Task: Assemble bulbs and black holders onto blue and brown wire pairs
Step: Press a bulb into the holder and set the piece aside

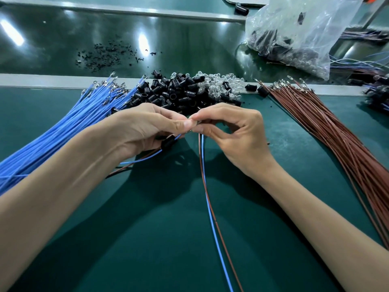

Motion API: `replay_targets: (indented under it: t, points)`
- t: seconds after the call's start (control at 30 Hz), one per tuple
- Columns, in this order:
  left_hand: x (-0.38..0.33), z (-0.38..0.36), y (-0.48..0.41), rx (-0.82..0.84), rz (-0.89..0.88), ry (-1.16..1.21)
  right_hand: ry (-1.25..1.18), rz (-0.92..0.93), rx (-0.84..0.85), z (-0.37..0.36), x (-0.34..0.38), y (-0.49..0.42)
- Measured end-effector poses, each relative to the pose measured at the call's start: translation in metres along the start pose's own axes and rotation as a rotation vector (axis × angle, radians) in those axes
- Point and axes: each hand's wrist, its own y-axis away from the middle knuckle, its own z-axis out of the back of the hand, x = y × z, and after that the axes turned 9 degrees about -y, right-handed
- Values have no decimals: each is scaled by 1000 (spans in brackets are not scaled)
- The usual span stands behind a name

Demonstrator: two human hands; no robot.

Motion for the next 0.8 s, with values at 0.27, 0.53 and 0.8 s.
replay_targets:
  t: [0.27,0.53,0.8]
  points:
    - [-2,-2,-1,26,-14,131,-27,18,-57,-1,-2,-2]
    - [-5,-5,-1,-17,6,98,-56,-43,-60,-1,-2,-1]
    - [-2,-1,0,-16,2,39,-106,-114,-57,0,-2,0]
